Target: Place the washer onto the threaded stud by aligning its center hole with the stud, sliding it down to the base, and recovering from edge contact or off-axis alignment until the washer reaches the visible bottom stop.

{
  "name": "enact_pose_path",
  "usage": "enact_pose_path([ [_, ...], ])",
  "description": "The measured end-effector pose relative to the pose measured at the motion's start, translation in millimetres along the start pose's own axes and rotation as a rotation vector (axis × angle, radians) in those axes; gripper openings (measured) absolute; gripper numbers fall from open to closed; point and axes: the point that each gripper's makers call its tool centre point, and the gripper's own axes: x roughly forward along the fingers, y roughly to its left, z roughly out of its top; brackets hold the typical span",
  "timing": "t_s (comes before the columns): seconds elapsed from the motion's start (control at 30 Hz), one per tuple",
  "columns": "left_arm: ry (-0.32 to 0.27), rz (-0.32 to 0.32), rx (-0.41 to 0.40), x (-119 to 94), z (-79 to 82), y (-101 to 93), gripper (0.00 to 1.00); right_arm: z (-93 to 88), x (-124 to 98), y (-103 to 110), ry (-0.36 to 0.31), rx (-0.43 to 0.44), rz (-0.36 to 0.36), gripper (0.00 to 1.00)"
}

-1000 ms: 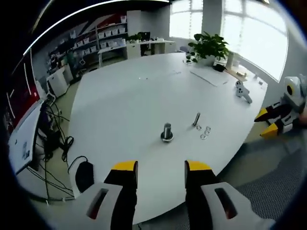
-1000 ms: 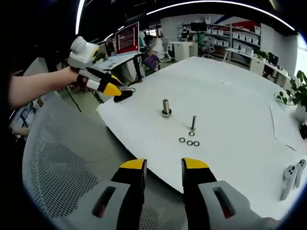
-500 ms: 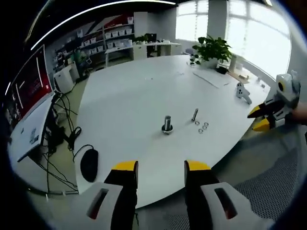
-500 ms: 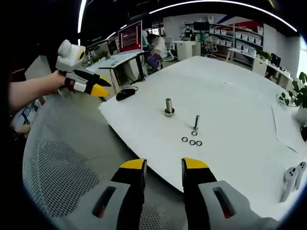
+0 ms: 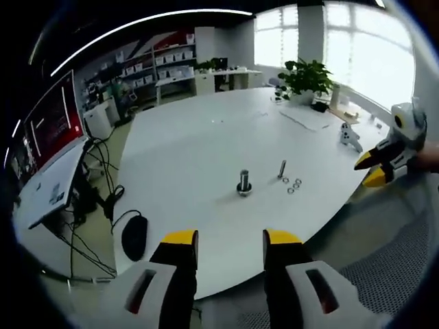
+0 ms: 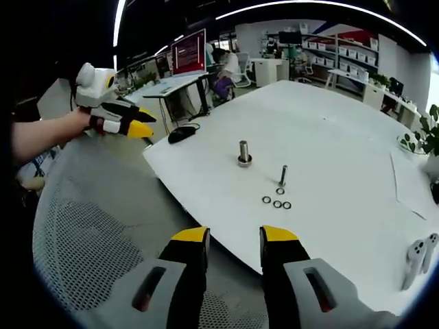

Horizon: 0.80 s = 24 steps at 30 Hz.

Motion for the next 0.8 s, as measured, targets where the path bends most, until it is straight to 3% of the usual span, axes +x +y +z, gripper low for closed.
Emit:
enact_pose_path([
  [0.2,-0.009,0.016,0.029,1.7,1.4,-2.2,0.33,-0.9,-0.4,0.7,0.002,-0.002,-0.002,0.32],
  [0.3,0.020,0.013,0.067,4.7,-5.4,-4.8,0.33,-0.8,-0.2,1.6,0.002,0.008,0.001,0.32],
  [0.8,0.035,0.026,0.105,3.8,-10.3,-1.7,0.32,-0.3,0.8,9.3,-0.001,-0.006,0.030,0.32],
])
